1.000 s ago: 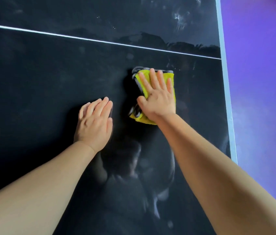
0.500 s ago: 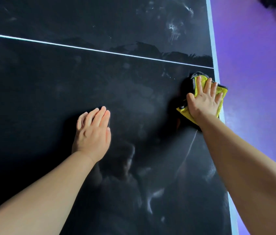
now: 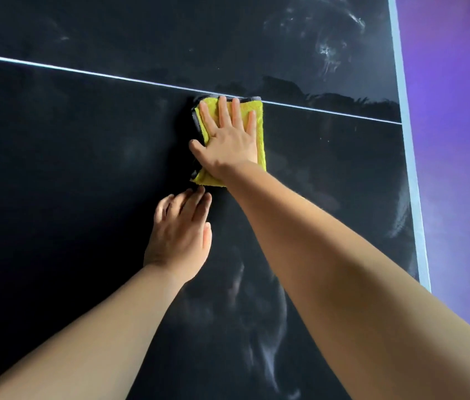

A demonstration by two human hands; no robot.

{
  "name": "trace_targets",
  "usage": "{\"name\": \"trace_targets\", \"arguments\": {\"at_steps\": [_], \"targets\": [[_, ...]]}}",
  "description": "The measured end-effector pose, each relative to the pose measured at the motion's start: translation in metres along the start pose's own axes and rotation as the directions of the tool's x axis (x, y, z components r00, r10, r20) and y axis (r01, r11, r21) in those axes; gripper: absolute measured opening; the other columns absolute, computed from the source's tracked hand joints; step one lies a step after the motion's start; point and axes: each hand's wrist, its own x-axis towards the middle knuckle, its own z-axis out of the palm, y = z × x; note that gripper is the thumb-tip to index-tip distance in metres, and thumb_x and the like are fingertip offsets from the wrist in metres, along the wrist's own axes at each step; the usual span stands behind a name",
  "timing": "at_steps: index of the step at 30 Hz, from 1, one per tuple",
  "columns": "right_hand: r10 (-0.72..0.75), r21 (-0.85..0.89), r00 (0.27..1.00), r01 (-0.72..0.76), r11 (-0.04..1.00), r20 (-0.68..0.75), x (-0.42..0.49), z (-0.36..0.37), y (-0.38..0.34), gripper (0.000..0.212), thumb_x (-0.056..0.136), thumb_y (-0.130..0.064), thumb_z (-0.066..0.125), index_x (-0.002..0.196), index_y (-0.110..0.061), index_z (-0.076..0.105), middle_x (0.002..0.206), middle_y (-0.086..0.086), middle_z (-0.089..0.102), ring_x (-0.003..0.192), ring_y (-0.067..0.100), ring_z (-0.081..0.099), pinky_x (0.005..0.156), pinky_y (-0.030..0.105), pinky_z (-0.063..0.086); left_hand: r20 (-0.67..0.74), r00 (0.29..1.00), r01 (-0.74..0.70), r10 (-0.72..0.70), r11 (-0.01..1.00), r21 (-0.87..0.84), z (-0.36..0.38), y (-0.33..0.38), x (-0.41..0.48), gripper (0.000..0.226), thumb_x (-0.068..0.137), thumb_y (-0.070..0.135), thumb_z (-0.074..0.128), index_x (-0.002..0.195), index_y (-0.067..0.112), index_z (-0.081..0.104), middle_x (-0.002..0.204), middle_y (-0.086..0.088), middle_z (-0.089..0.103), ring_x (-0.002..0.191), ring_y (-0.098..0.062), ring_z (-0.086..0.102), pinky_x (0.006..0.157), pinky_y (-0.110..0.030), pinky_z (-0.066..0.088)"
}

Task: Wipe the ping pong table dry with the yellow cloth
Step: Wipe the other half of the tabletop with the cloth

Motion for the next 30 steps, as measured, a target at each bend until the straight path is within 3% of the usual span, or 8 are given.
{"name": "trace_targets", "arguments": {"at_steps": [5, 11, 19, 24, 30], "targets": [[-0.012, 0.021, 1.0, 0.012, 1.0, -0.029, -0.008, 0.0, 0.029, 0.068, 0.096, -0.05, 0.031, 0.157, -0.033, 0.006, 0.166, 0.0, -0.003, 0.151, 0.024, -0.01, 0.121, 0.049, -0.004, 0.001, 1.0, 0.024, -0.024, 1.0, -0.004, -0.002, 0.002, -0.002, 0.051, 0.085, 0.028, 0.033, 0.128, 0.011, 0.054, 0.136, -0.006, 0.051, 0.126, -0.024, 0.042, 0.107, -0.043, 0.025], [0.244, 0.068, 0.967, -0.239, 0.969, -0.068, -0.039, -0.011, 0.131, 0.069, 0.095, -0.044, 0.035, 0.157, -0.036, 0.007, 0.166, -0.002, -0.001, 0.152, 0.021, -0.008, 0.122, 0.044, -0.006, -0.019, 1.0, 0.016, -0.016, 1.0, -0.013, -0.003, 0.003, -0.003, 0.053, 0.086, 0.028, 0.03, 0.129, 0.009, 0.055, 0.136, -0.006, 0.053, 0.125, -0.021, 0.04, 0.108, -0.042, 0.023], [0.536, 0.133, 0.842, -0.526, 0.84, -0.056, -0.065, -0.032, 0.248, 0.067, 0.096, -0.039, 0.037, 0.157, -0.035, 0.01, 0.166, -0.001, 0.001, 0.152, 0.019, -0.005, 0.122, 0.044, -0.005, -0.023, 0.999, 0.027, -0.028, 0.999, -0.023, -0.005, 0.009, -0.001, 0.053, 0.086, 0.027, 0.03, 0.127, 0.007, 0.057, 0.135, -0.007, 0.054, 0.125, -0.023, 0.041, 0.108, -0.044, 0.025], [0.586, 0.14, 0.809, -0.576, 0.805, -0.038, -0.052, -0.035, 0.235, 0.068, 0.096, -0.038, 0.035, 0.157, -0.032, 0.007, 0.166, 0.004, -0.002, 0.152, 0.023, -0.007, 0.121, 0.048, -0.006, -0.009, 1.0, 0.013, -0.013, 1.0, -0.007, -0.004, 0.008, 0.0, 0.053, 0.087, 0.027, 0.03, 0.128, 0.007, 0.056, 0.135, -0.007, 0.053, 0.125, -0.023, 0.041, 0.108, -0.044, 0.025], [0.43, 0.079, 0.902, -0.426, 0.901, -0.038, -0.019, -0.029, 0.15, 0.068, 0.097, -0.04, 0.033, 0.157, -0.031, 0.003, 0.165, 0.004, -0.006, 0.151, 0.024, -0.01, 0.121, 0.048, -0.008, -0.009, 1.0, -0.009, 0.009, 1.0, -0.016, 0.001, 0.004, -0.002, 0.05, 0.088, 0.027, 0.032, 0.13, 0.01, 0.054, 0.137, -0.006, 0.052, 0.125, -0.024, 0.046, 0.107, -0.045, 0.027]]}}
